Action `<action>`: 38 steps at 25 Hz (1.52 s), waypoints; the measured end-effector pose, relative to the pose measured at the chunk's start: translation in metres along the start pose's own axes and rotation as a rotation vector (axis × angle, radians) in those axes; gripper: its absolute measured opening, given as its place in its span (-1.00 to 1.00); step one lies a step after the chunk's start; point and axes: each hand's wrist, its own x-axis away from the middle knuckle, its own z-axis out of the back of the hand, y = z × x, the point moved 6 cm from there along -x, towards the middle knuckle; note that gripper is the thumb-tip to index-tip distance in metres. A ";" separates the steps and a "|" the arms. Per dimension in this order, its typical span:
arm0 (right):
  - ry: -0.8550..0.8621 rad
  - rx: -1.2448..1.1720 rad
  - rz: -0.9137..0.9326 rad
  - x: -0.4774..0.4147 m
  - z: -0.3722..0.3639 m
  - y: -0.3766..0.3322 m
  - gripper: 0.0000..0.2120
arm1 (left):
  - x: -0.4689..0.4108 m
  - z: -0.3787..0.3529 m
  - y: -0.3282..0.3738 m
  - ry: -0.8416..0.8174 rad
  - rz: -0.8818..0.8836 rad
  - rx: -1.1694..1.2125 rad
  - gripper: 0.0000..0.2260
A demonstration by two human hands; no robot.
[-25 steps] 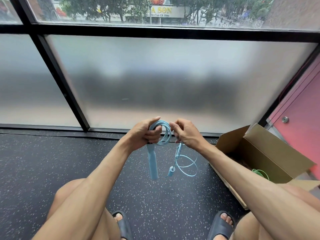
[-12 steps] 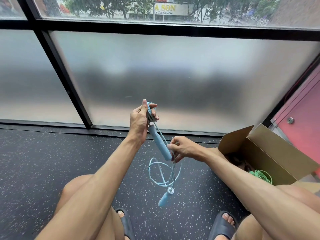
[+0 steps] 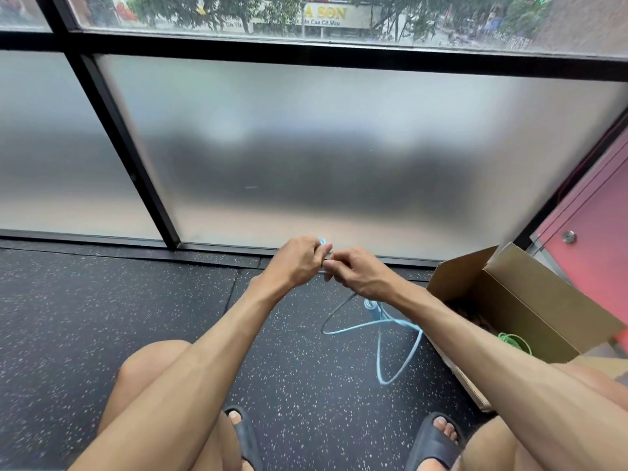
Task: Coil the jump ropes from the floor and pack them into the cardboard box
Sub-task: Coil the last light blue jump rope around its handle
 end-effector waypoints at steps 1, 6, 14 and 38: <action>0.026 0.023 0.010 0.000 0.006 0.000 -0.70 | 0.001 -0.005 0.002 -0.077 0.021 -0.022 -0.58; 0.061 0.177 0.050 0.001 0.023 0.007 -0.91 | 0.010 -0.020 0.006 -0.390 0.245 0.265 -0.59; 0.130 0.143 0.083 0.002 0.027 0.012 -0.81 | 0.023 -0.010 0.015 -0.504 0.276 0.787 -0.59; 0.552 -0.202 -0.129 0.015 0.071 0.039 -0.82 | 0.009 0.022 -0.076 0.221 0.618 0.413 -0.62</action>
